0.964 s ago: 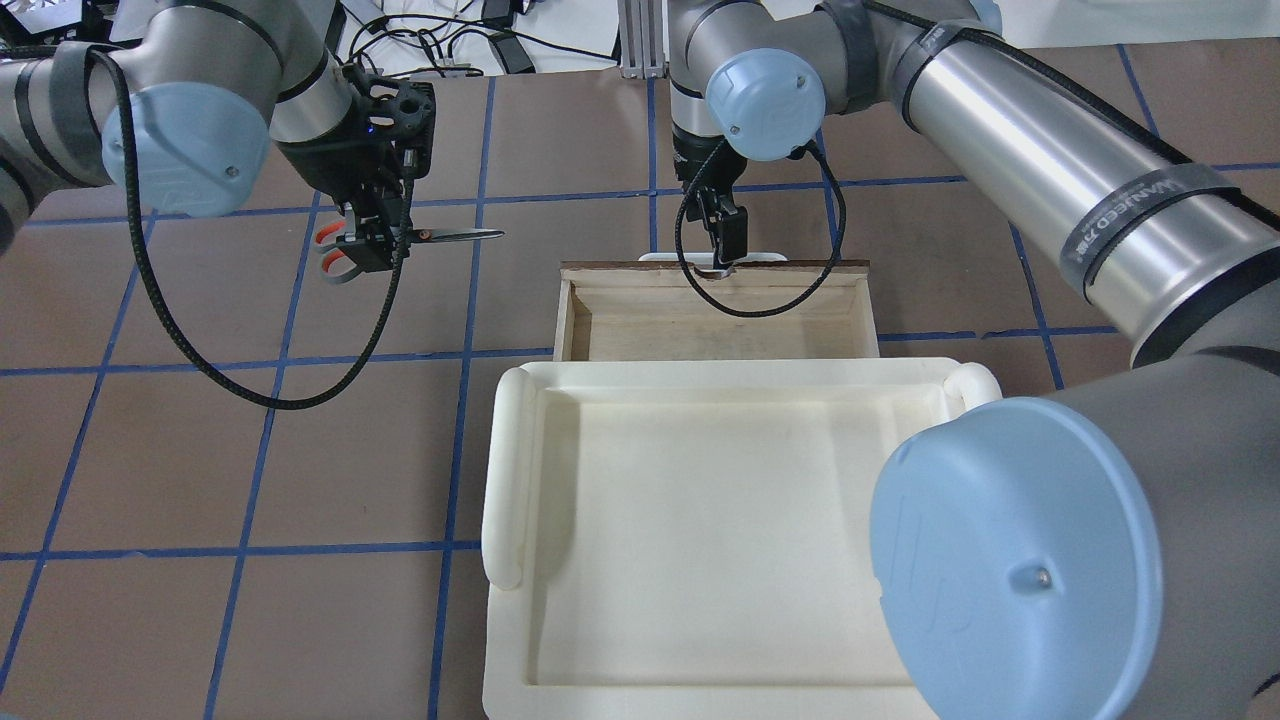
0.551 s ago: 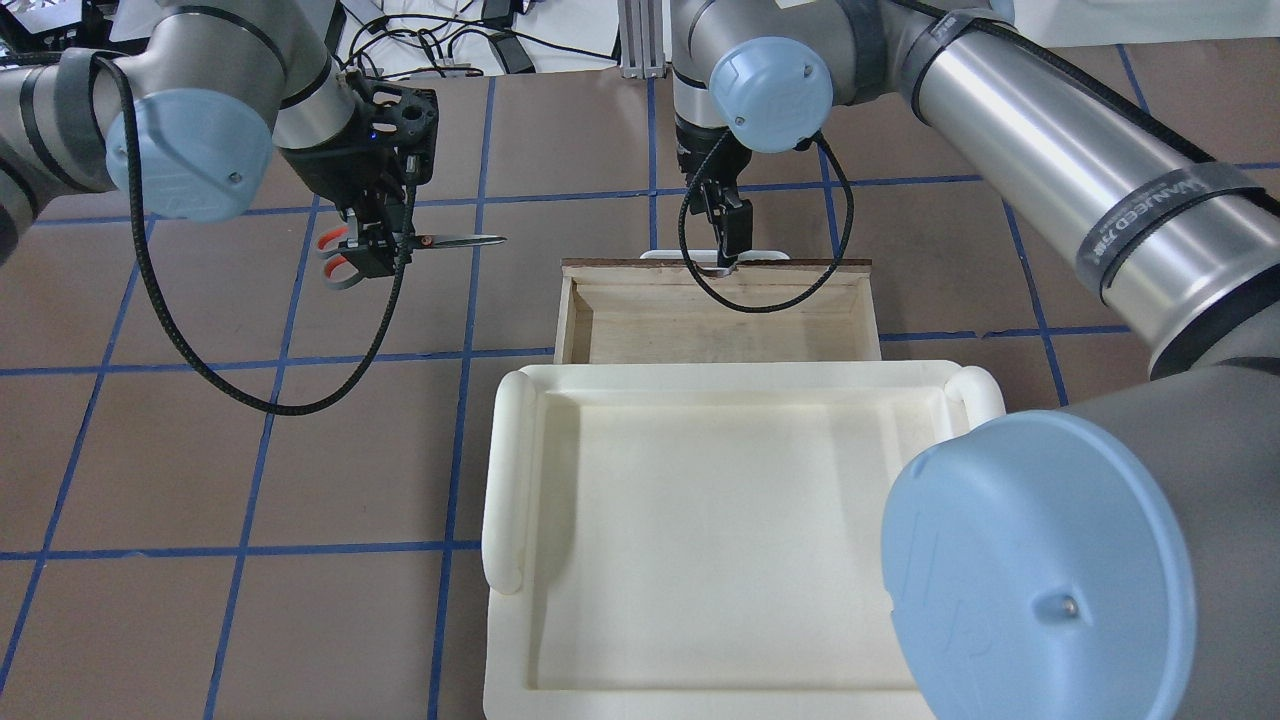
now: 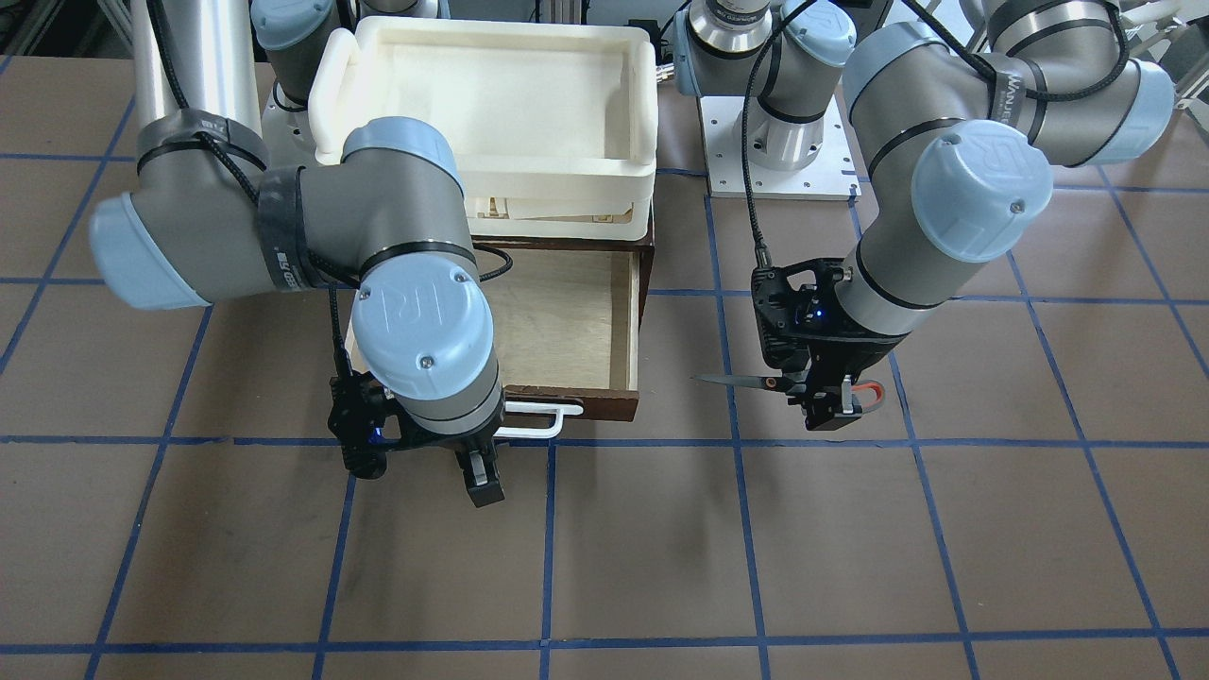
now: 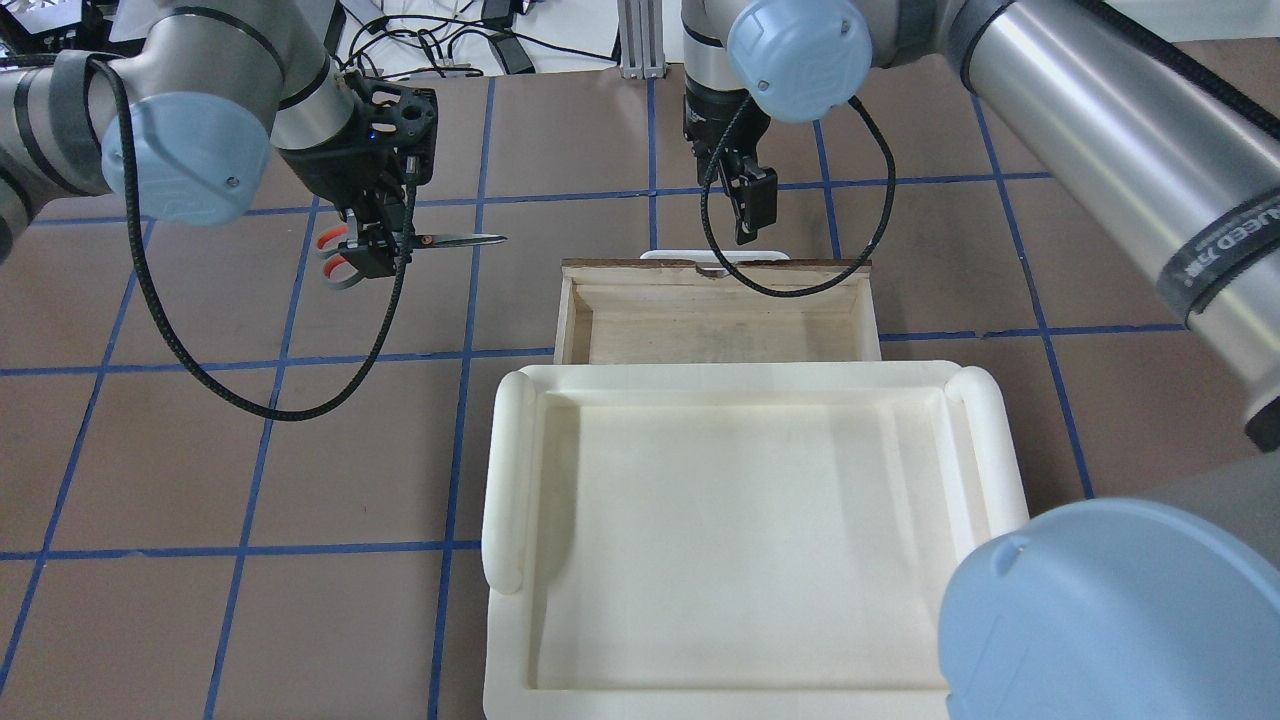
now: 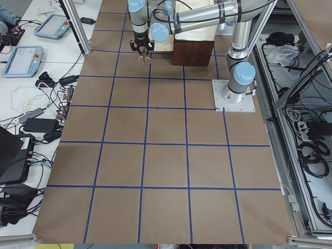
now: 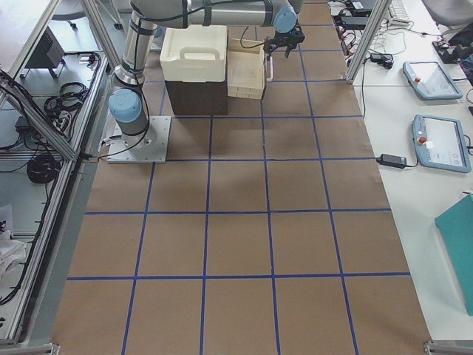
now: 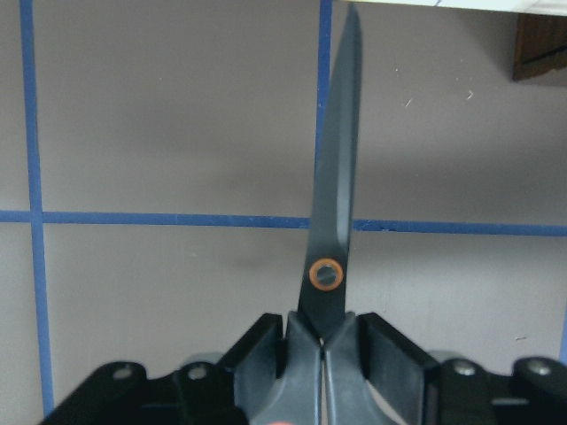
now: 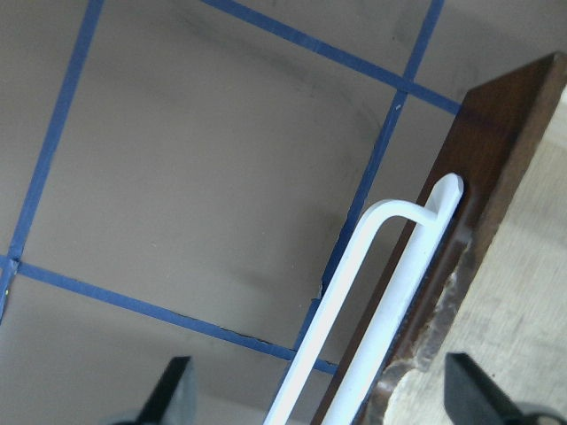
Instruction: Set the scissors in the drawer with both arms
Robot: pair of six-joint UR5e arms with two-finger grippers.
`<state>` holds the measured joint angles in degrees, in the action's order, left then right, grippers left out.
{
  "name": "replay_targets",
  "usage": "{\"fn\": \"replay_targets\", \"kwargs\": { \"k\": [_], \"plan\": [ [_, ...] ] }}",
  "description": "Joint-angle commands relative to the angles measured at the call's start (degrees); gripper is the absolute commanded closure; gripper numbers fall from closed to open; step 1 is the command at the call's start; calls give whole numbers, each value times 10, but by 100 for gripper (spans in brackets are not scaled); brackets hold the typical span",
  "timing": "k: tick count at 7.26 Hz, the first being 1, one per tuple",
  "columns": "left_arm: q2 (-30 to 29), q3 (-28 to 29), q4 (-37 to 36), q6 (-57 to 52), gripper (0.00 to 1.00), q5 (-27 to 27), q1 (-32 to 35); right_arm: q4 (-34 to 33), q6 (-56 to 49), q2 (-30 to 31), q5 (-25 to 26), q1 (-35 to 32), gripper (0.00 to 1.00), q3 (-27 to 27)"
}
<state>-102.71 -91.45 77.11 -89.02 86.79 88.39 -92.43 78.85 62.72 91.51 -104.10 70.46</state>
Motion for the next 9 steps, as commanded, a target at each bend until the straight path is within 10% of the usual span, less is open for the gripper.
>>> {"fn": "replay_targets", "kwargs": {
  "k": [1, 9],
  "plan": [
    [10, 0, 6, 8, 100, -1, 19, 1, -175, 48, 44, 13, 0, 10],
    [4, 1, 9, 297, 100, 6, 244, -8, -887, 149, 5, 172, 0, 51]
  ]
}}
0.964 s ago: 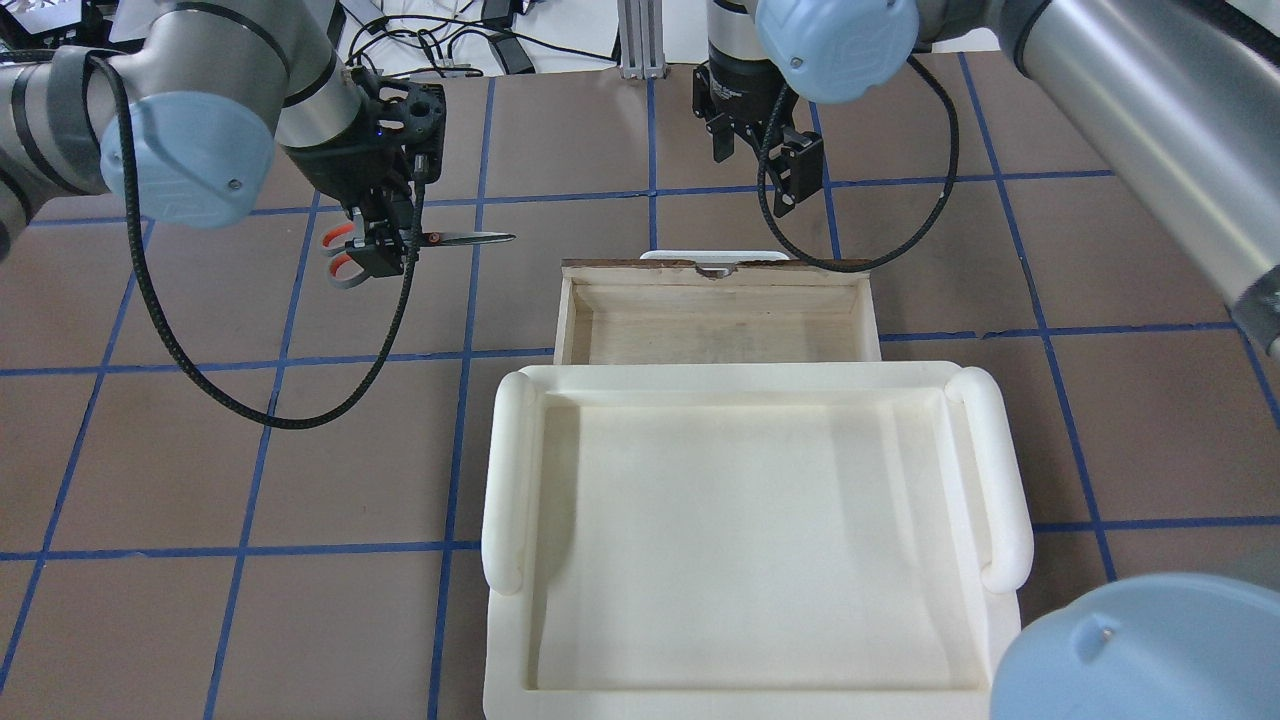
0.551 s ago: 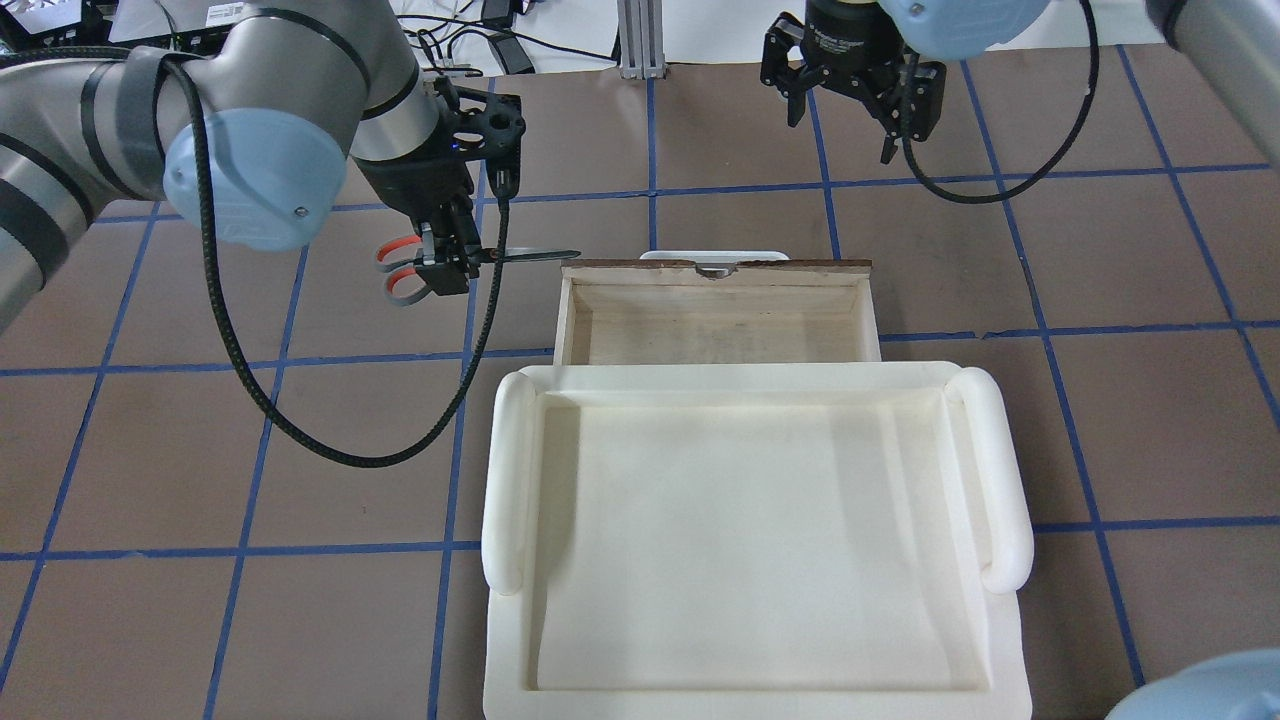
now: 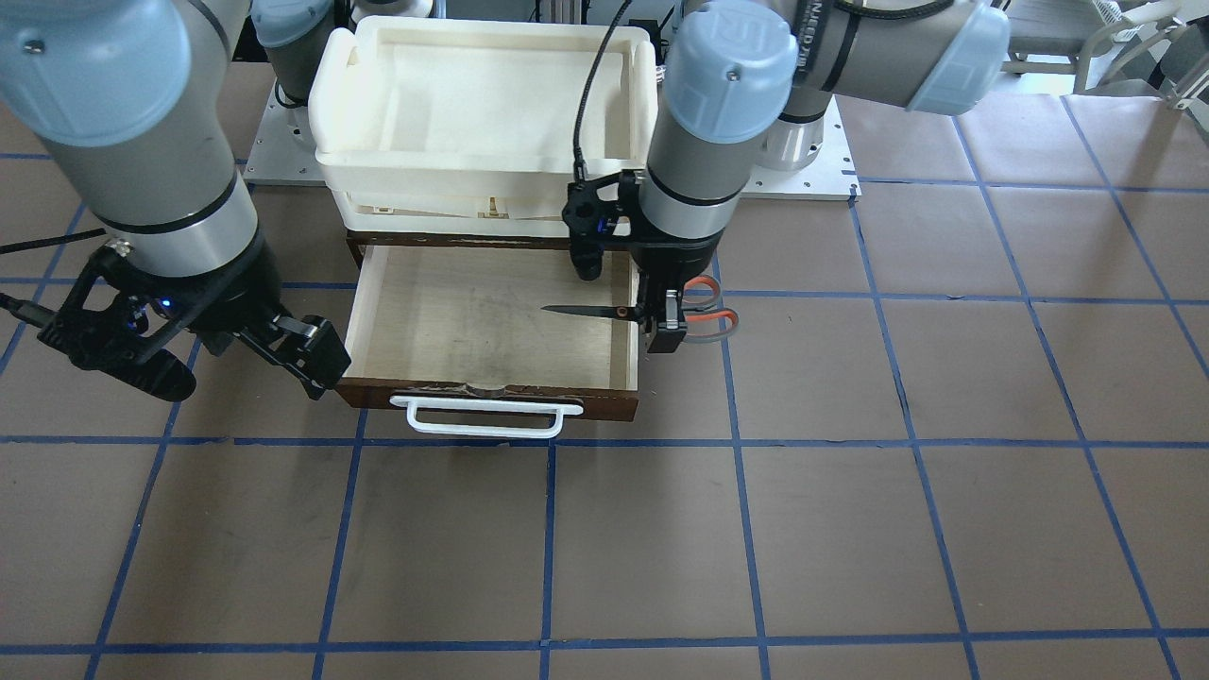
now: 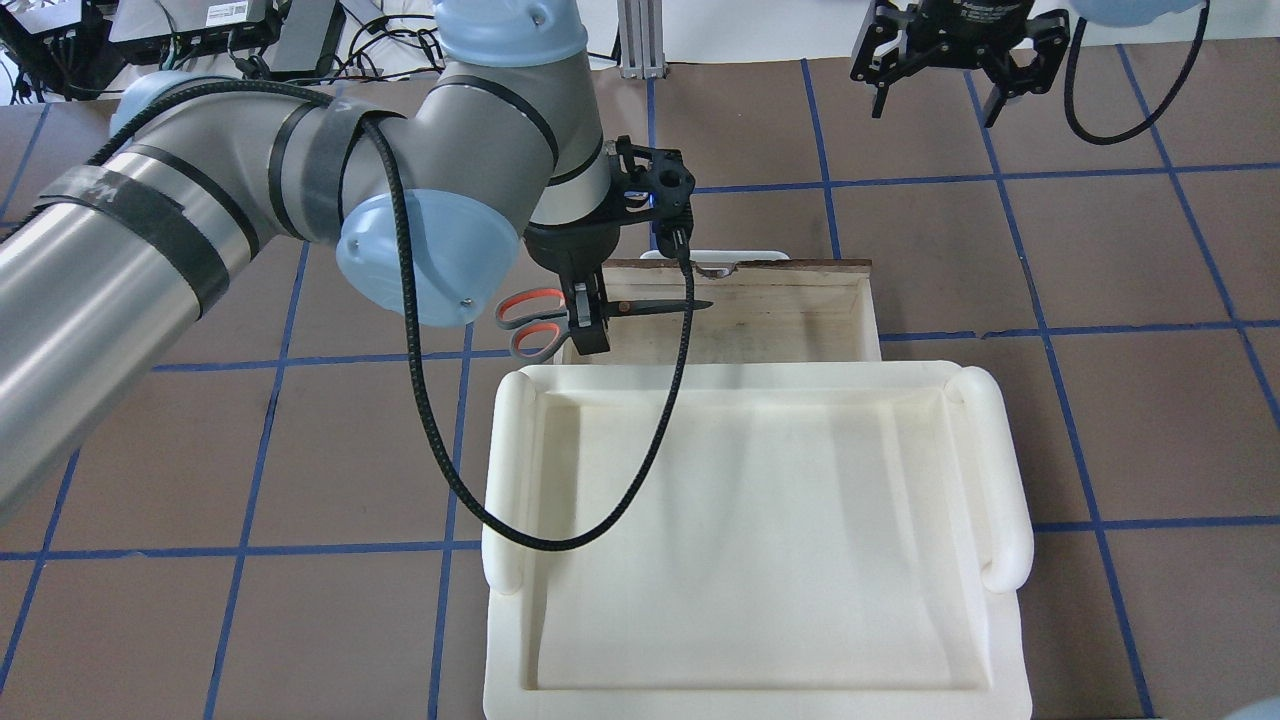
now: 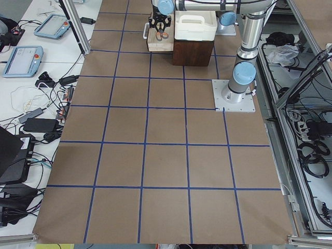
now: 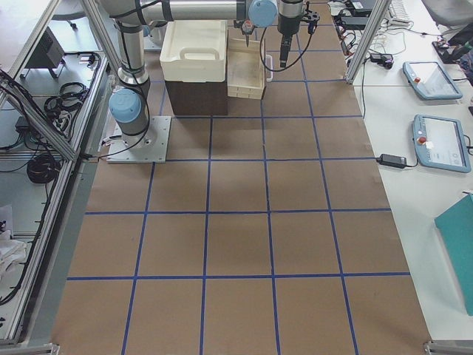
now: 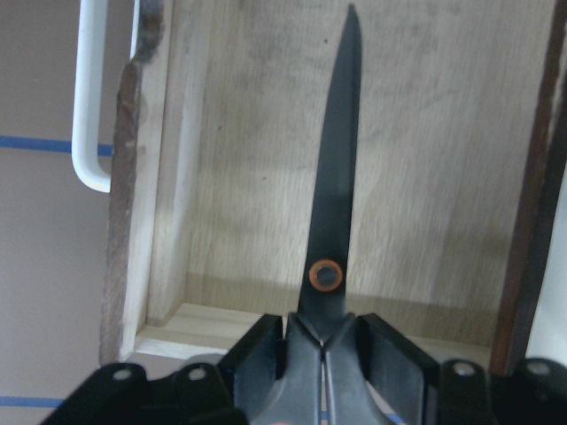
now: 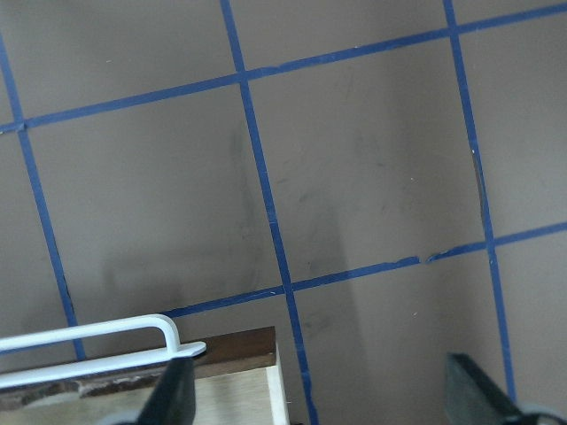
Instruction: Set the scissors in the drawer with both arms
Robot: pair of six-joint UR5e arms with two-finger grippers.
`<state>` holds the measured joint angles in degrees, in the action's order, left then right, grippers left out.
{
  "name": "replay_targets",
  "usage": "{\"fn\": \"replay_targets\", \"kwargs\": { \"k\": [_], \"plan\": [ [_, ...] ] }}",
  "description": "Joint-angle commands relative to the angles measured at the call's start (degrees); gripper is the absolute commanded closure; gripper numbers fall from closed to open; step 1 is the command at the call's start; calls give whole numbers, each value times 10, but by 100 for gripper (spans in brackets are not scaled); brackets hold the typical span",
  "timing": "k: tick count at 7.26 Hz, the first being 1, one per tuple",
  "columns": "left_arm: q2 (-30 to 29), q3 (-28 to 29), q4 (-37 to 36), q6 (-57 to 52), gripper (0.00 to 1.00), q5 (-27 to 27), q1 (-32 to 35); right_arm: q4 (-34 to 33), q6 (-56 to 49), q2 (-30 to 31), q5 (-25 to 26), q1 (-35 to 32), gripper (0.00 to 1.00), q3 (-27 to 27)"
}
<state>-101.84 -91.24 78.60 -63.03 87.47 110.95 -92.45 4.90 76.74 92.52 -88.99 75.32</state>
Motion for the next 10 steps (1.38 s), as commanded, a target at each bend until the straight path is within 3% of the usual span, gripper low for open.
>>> {"fn": "replay_targets", "kwargs": {
  "k": [1, 3, 6, 10],
  "plan": [
    [-11, -1, -19, 45, 100, -4, 22, -4, -133, 16, -6, 21, 0, 6],
    [-32, -1, -56, 51, 100, -7, 30, -3, -67, 28, -28, 19, 0, 8],
    [-54, 4, -81, 60, 100, -5, 57, 9, -67, 53, -76, 19, 0, 14],
    [-66, -1, -84, 59, 100, -1, 59, 0, -72, 90, -67, 19, 0, 78]
  ]
}}
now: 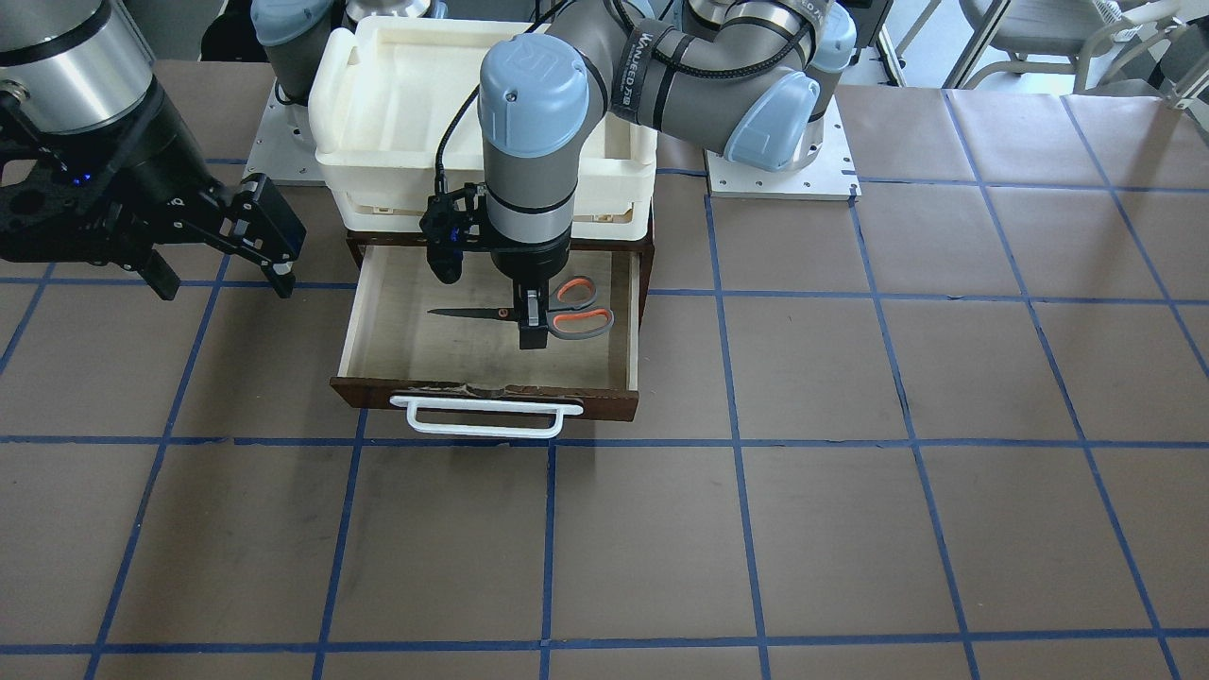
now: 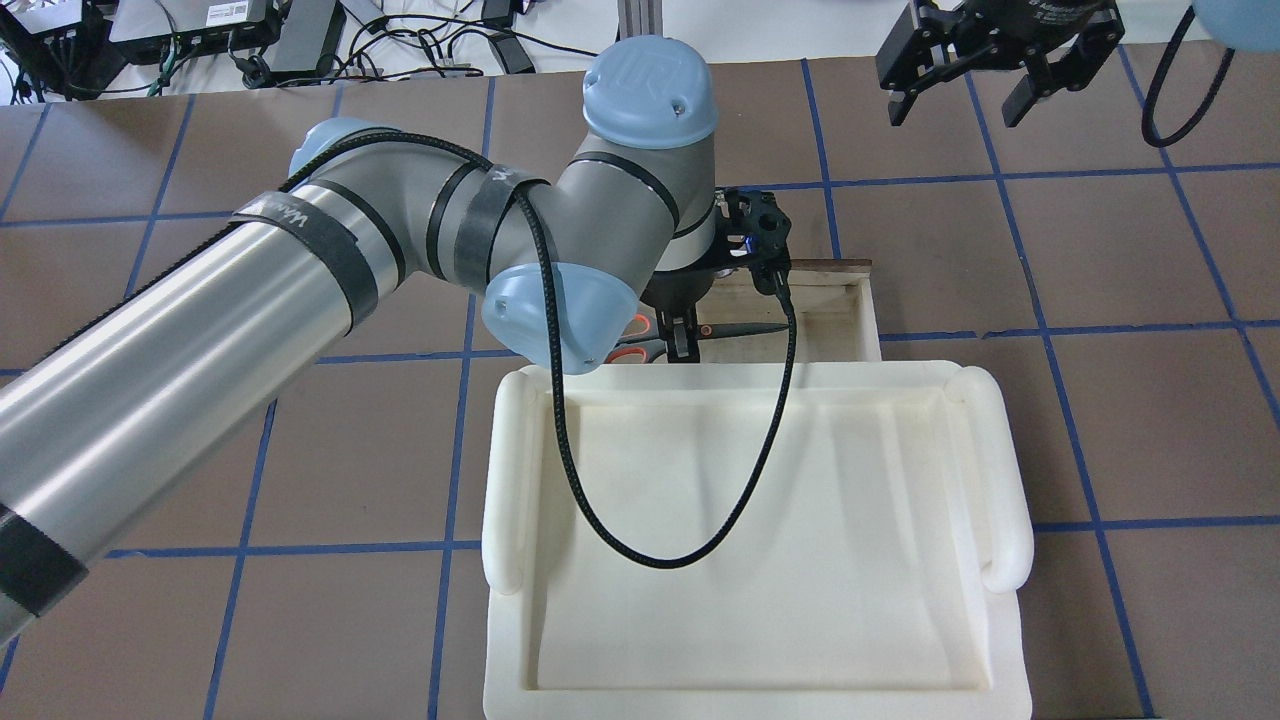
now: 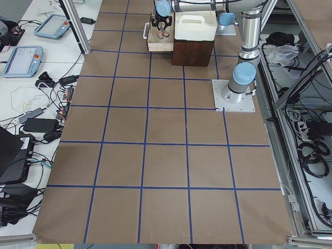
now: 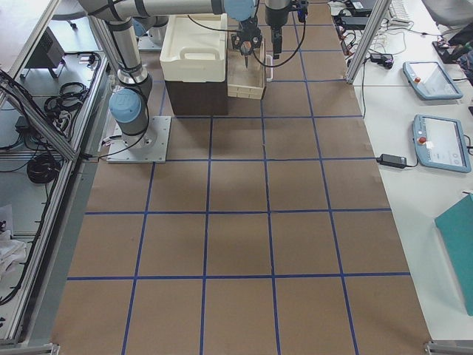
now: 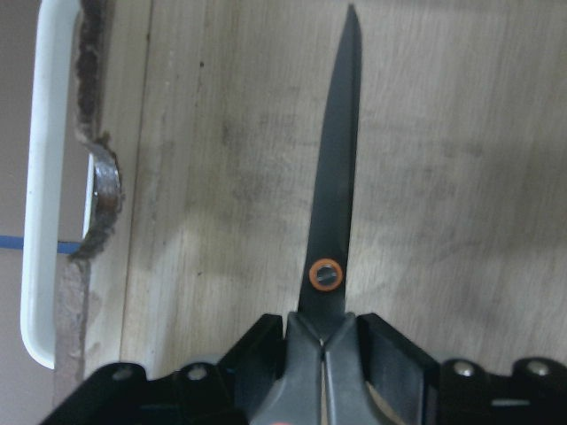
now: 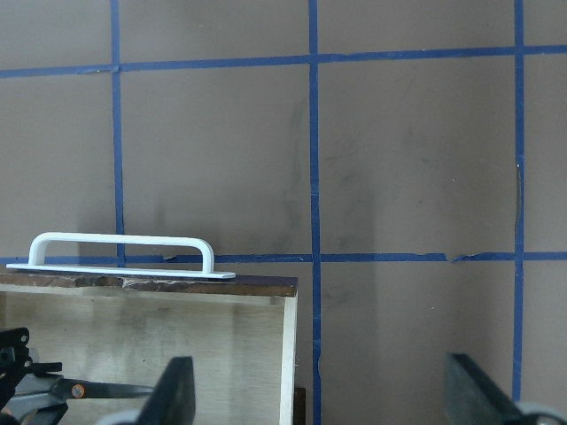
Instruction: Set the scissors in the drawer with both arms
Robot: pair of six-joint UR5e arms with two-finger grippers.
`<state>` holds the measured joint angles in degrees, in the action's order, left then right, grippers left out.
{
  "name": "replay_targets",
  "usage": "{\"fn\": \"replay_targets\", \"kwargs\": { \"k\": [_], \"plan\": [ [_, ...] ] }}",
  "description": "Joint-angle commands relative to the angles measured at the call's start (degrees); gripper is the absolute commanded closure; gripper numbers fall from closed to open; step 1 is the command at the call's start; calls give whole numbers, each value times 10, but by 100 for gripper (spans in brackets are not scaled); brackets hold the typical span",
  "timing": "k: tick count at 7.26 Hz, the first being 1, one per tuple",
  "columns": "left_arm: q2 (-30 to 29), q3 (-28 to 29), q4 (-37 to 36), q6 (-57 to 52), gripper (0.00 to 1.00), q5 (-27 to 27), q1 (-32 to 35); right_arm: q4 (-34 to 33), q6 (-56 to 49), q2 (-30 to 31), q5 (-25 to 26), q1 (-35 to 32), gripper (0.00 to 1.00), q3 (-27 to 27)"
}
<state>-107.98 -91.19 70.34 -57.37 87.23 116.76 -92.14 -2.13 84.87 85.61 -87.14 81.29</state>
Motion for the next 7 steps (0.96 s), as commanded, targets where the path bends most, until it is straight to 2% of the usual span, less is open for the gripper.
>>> {"fn": "replay_targets", "kwargs": {
  "k": [1, 3, 4, 5, 7],
  "plan": [
    [-7, -1, -1, 3, 100, 1, 0, -4, -3, 9, 2, 0, 0, 23],
    [-12, -1, -7, 3, 100, 0, 0, 5, -4, 25, 11, 0, 0, 25],
    [-14, -2, -7, 3, 100, 0, 0, 13, -3, 28, 37, 0, 0, 28],
    [-16, -2, -7, 3, 100, 0, 1, 52, 2, 35, 43, 0, 0, 28],
    [-21, -3, -7, 5, 100, 1, 7, 56, 6, 42, 34, 0, 0, 29]
  ]
}}
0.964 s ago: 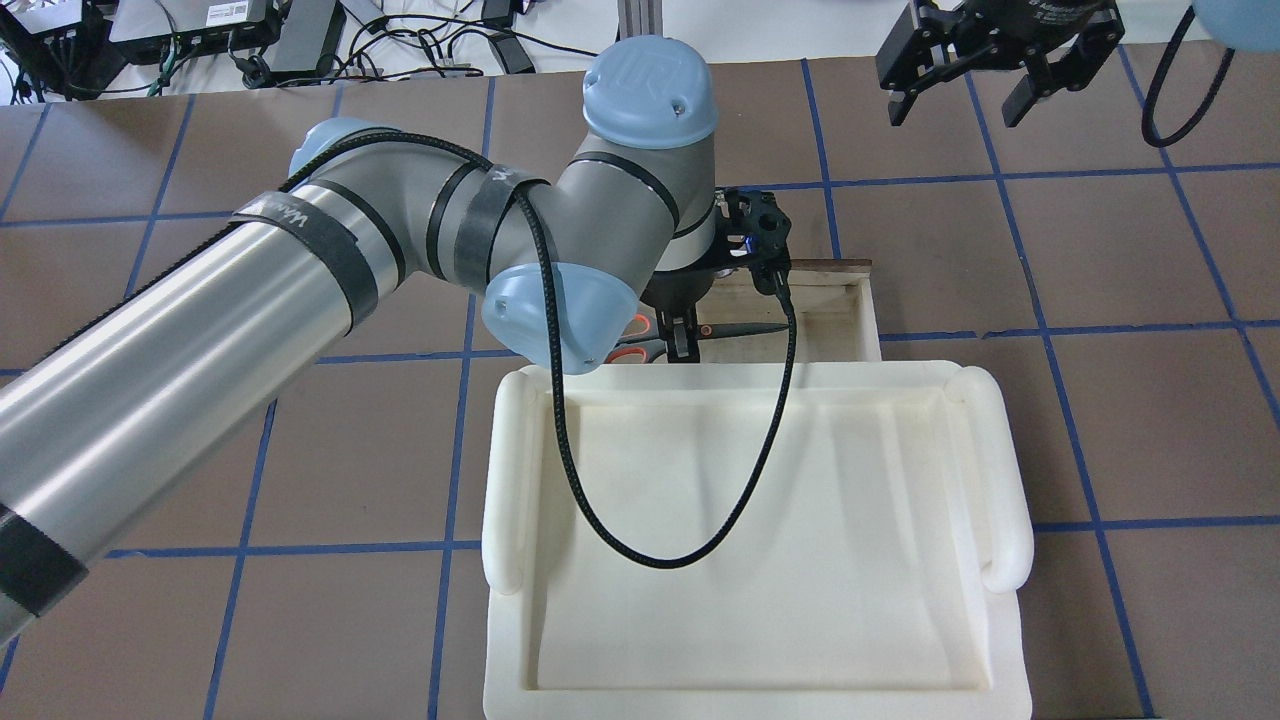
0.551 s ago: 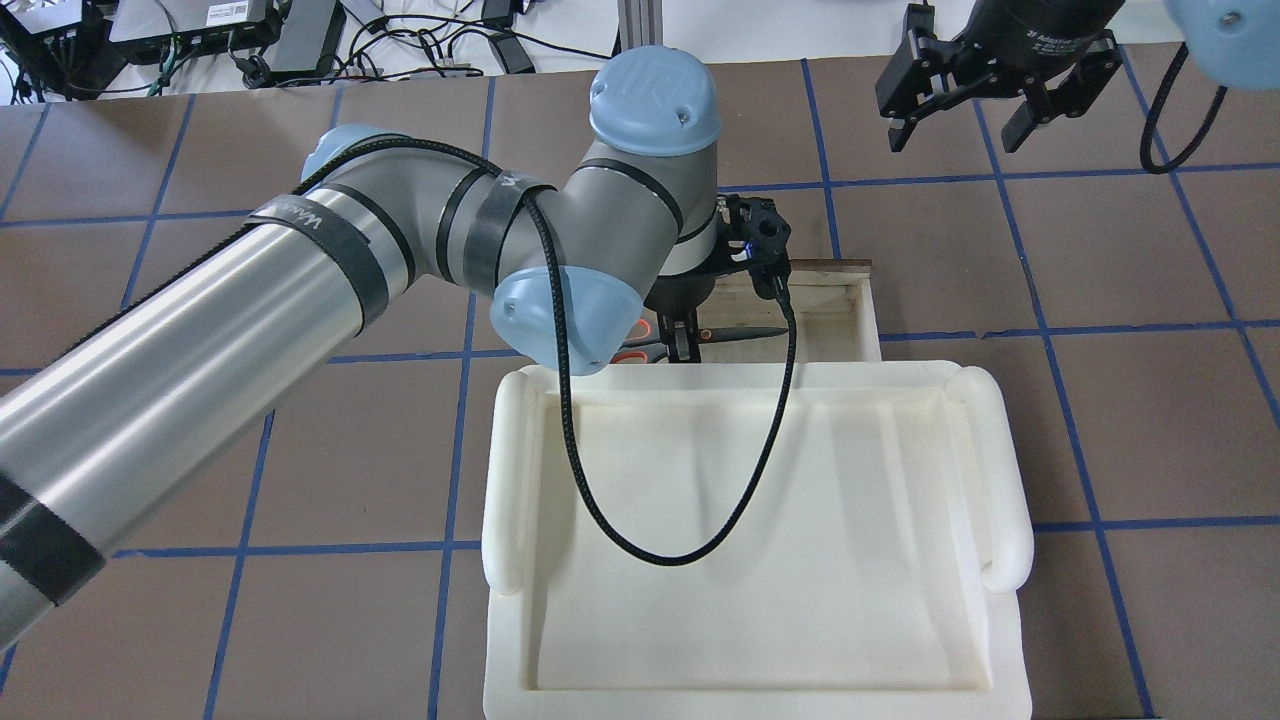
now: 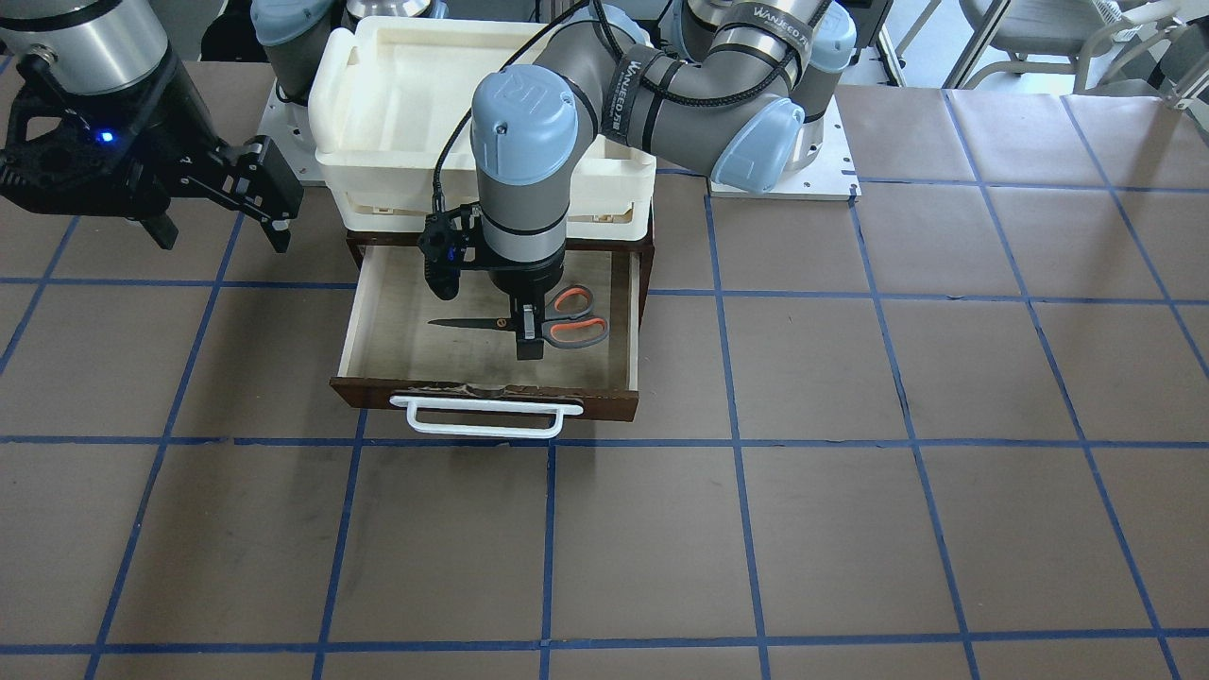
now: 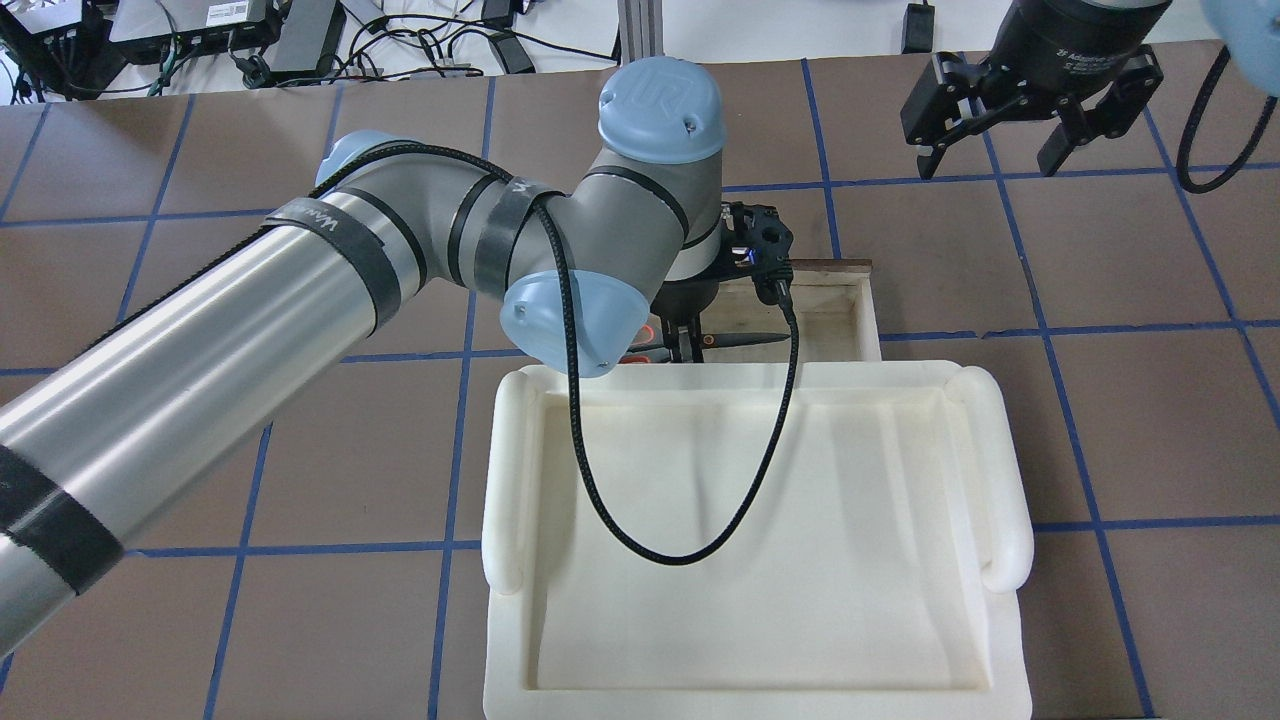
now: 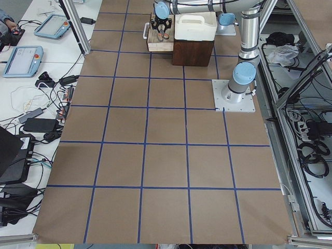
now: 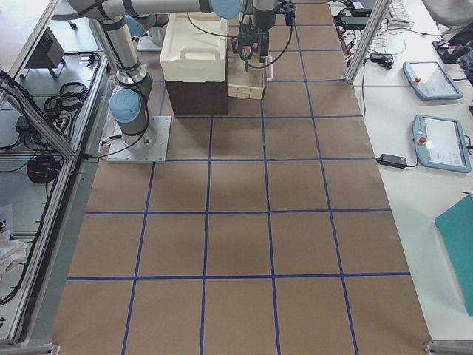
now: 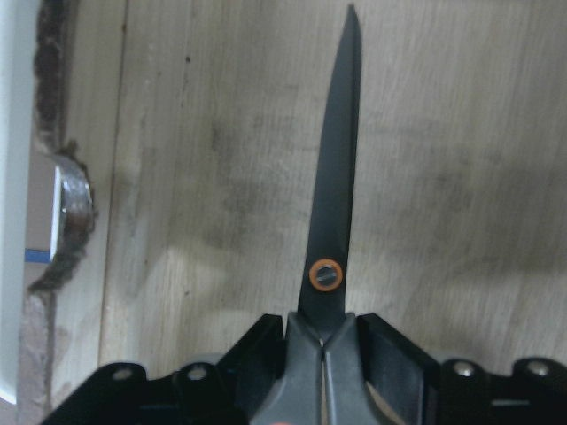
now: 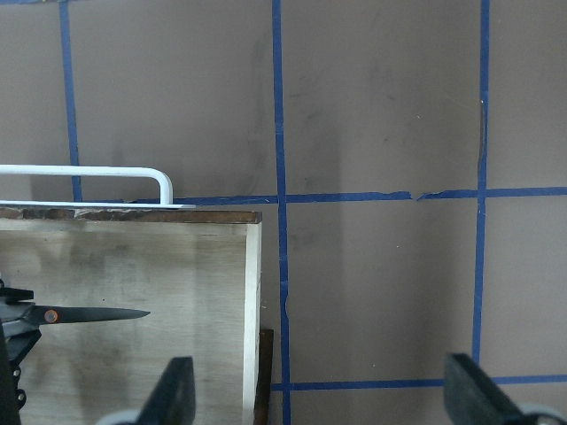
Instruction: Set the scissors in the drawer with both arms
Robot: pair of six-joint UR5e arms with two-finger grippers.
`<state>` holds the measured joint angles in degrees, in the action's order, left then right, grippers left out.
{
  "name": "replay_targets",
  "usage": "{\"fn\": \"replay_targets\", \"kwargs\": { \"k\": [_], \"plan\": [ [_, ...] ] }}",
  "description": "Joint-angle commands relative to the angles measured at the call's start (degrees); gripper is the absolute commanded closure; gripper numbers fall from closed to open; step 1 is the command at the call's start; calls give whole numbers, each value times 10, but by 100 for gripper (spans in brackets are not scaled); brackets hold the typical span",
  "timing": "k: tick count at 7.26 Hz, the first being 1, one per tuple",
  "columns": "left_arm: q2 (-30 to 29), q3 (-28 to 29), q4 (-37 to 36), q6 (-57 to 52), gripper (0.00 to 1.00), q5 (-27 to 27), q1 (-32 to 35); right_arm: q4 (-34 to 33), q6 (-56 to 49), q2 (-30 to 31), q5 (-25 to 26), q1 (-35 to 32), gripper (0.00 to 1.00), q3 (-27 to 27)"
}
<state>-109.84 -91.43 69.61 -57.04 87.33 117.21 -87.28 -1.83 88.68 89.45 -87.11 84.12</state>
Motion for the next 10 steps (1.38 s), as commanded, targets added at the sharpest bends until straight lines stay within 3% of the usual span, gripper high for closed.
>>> {"fn": "replay_targets", "kwargs": {
  "k": [1, 10],
  "plan": [
    [-5, -1, 0, -2, 100, 0, 3, 7, 2, 4, -3, -1, 0, 2],
    [-7, -15, 1, 2, 100, 0, 4, 33, 6, 8, 3, -7, 0, 4]
  ]
}}
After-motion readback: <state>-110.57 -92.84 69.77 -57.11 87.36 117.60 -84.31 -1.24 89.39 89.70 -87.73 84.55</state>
